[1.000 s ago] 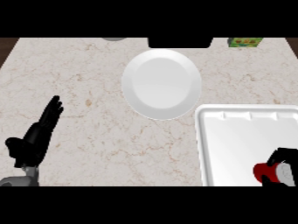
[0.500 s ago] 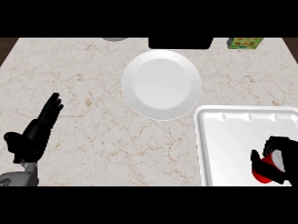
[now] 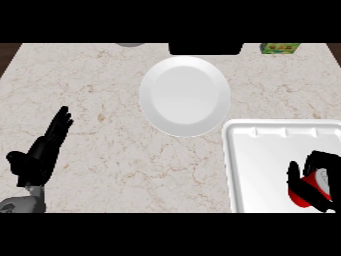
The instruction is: Pick the can from the tray and place it in the plate
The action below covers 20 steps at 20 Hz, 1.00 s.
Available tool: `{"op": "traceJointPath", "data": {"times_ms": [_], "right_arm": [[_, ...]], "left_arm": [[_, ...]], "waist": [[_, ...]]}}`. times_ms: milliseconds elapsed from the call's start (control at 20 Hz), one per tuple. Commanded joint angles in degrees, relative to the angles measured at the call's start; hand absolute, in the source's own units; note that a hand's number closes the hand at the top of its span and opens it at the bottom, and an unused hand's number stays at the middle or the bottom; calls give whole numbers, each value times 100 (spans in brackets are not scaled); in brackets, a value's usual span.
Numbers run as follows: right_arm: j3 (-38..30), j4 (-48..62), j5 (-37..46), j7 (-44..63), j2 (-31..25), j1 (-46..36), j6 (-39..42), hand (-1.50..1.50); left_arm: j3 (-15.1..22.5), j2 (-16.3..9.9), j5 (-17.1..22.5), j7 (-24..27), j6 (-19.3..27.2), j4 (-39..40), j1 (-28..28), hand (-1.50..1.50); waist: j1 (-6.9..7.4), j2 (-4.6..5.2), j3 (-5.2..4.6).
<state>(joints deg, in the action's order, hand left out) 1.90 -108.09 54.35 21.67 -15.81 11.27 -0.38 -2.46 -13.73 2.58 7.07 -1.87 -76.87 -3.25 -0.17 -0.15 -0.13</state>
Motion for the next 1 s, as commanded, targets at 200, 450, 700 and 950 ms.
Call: {"op": "traceJointPath", "data": {"times_ms": [200, 450, 700, 950], "right_arm": [[-37, -1464, 234, 205, 77, -93, -30, 150], [20, -1810, 541, 503, 120, -816, 240, 150], [807, -1305, 1108, 1030, 715, -1831, 436, 150], [661, -426, 1161, 1334, 944, -3050, 786, 150]], "left_arm": [[-141, -11, 23, -65, -70, 100, -89, 0], [-221, -118, 91, 38, -329, -13, 8, 0], [-165, 67, -144, 325, -205, 262, 36, 0], [-166, 116, -135, -25, -204, -137, 159, 0]], "waist": [[-23, 4, 11], [13, 13, 10], [43, 19, 9], [57, 17, 11]]}}
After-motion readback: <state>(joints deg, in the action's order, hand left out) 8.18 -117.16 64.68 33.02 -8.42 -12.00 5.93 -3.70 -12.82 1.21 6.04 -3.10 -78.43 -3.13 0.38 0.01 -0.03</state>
